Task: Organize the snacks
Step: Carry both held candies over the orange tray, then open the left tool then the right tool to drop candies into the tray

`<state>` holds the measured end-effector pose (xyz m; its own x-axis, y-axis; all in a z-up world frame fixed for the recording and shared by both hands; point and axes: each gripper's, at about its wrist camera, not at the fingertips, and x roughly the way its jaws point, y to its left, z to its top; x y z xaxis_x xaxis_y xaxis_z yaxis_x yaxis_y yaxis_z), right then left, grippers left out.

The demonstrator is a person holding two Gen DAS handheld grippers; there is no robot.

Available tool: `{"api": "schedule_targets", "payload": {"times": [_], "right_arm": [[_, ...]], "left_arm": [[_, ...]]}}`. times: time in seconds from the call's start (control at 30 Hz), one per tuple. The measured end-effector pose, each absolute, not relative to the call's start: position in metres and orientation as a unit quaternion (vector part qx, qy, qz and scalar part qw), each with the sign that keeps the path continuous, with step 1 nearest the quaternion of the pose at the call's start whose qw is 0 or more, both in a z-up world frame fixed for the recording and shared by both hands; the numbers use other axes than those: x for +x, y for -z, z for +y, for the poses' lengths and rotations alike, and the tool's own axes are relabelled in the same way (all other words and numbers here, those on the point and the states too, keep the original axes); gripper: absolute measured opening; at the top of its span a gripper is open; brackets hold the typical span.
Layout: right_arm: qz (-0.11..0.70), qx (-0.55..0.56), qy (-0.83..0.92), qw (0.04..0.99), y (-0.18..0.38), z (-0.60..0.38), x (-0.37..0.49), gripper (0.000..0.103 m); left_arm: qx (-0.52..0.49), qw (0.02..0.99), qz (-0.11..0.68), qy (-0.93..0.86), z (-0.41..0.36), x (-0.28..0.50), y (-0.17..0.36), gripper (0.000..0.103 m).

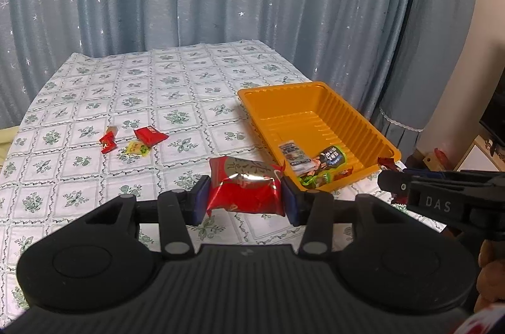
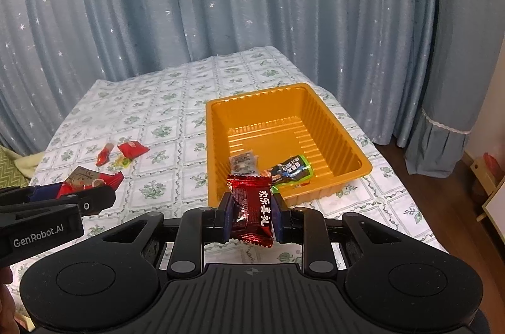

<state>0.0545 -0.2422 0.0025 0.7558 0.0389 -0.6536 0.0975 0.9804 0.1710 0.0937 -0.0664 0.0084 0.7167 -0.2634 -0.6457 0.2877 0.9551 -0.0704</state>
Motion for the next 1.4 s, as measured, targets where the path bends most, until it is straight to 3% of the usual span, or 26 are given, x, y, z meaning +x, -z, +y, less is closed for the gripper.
{"api": "schedule_targets", "payload": {"times": [1.4], "right_arm": [[0.346,0.123,0.093,0.926,0.019,-0.331,0.125,0.026]], "left_arm": [[0.052,0.907,0.352,0.224,-0.159,0.19,0.021,0.044]]}}
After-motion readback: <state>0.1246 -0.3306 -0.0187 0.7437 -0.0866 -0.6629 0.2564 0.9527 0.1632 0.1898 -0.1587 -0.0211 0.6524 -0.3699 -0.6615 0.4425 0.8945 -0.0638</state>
